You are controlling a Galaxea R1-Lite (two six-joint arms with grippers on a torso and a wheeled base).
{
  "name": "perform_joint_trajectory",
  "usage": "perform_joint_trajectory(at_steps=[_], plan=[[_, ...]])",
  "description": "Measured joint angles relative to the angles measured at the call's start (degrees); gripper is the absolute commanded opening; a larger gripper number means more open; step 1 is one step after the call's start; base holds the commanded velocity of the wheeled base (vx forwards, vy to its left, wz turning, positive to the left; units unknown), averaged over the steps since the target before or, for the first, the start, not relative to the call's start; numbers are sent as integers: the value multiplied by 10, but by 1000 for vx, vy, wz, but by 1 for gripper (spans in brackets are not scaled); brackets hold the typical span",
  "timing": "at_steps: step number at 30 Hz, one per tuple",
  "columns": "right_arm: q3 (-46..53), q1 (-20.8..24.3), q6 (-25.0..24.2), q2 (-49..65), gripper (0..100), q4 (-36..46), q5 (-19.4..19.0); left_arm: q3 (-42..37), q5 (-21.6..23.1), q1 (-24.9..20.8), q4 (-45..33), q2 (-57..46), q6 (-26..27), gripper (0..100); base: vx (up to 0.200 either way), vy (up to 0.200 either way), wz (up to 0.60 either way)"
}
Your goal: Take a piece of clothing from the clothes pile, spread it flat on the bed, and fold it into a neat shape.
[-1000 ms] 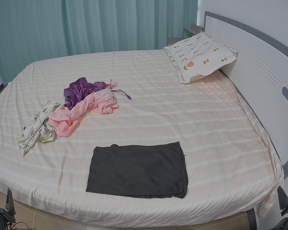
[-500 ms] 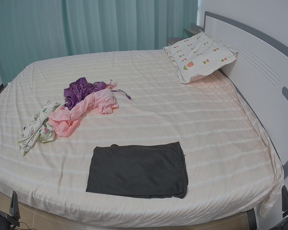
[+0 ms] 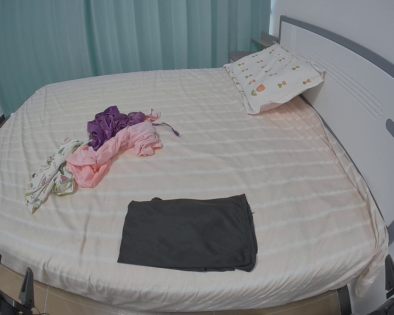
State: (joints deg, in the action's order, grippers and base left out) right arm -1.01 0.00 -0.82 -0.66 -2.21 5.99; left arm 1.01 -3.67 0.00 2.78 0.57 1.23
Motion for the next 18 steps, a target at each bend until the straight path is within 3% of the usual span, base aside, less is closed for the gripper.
perform_joint_trajectory(at_steps=[5,9,12,14,18], plan=[[0,0,0,0,100,-3,23,0,0,0,0,0,-3,100,0,0,0],[0,0,9,0,100,-5,89,0,-5,0,0,0,-3,100,0,0,0],[0,0,13,0,100,-5,109,0,-17,0,0,0,-3,100,0,0,0],[0,0,13,0,100,-5,99,0,-22,0,0,0,-4,100,0,0,0],[0,0,17,0,100,-5,16,0,-28,0,0,1,-4,100,0,0,0]])
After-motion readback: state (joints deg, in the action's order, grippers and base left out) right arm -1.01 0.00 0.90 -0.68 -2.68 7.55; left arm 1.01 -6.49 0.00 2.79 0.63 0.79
